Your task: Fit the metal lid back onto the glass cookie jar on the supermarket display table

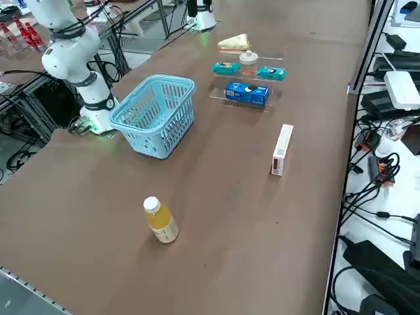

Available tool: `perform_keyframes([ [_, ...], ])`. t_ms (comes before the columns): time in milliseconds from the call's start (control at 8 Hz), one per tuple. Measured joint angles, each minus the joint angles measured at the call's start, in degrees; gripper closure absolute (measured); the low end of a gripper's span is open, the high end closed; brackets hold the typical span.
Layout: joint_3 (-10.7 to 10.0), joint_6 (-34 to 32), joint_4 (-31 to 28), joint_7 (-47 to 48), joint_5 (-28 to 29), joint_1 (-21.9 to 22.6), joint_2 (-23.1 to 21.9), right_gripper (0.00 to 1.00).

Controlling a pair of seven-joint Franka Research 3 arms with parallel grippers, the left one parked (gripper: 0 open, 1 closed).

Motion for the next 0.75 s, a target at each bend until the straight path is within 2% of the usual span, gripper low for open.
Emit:
perform_keyframes([
  [375,-0.13,0.12,0.77,-0.96,-0.04,-2.15,0.56,0.00],
  [750,-0.18,0.48,0.91,-3.30,-0.04,-2.44,0.76,0.00],
])
